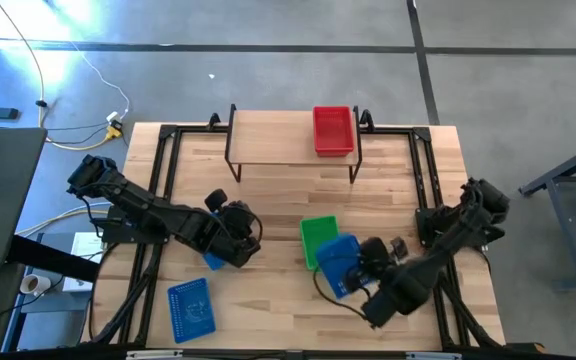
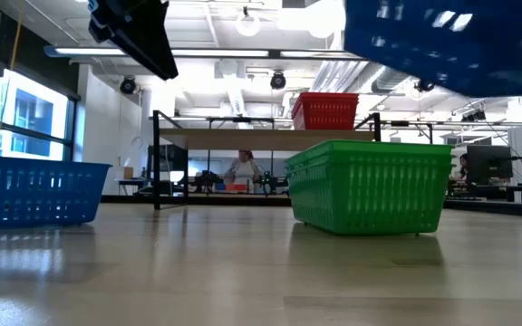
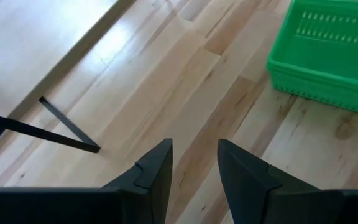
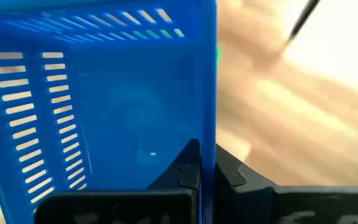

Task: Stack baskets on shelf by color
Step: Stack the bottom right blue basket on the top of the top blue basket

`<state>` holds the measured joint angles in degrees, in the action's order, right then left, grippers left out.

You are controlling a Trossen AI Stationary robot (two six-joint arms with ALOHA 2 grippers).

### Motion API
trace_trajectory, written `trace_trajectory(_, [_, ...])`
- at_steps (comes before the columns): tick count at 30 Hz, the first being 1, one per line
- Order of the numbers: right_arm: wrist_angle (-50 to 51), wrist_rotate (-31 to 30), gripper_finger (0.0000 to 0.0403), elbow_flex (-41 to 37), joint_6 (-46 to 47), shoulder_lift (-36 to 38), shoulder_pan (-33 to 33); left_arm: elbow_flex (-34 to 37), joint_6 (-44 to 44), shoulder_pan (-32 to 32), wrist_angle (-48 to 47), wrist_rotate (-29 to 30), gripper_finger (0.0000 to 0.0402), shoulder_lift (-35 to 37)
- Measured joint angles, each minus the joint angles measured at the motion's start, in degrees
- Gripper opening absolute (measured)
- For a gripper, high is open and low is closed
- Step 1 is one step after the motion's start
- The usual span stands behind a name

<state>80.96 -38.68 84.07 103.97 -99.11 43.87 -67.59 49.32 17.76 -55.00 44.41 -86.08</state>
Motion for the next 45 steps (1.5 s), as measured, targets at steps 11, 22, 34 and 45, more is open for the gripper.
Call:
trace_trajectory(11, [-8.81, -11.94, 0.0, -0.02, -16.26, 0.0, -9.94, 0.0, 1.37, -3.16, -1.03, -4.36, 0.0173, 0.0])
trace_trajectory(22, [-16.41, -18.99, 0.0, -0.04, -28.32, 0.0, -18.14, 0.0, 6.02, -3.87, 4.95, -0.62, 0.0175, 0.0])
trace_trajectory(34, [-22.46, -25.48, 0.0, -0.09, -36.97, 0.04, -24.56, 0.02, 5.03, -3.87, 15.44, 3.63, 0.0175, 0.0])
trace_trajectory(45, [-32.45, -26.85, 0.0, -0.09, -48.5, 0.04, -27.69, 0.01, 0.82, -3.87, 25.39, 5.92, 0.0174, 0.0])
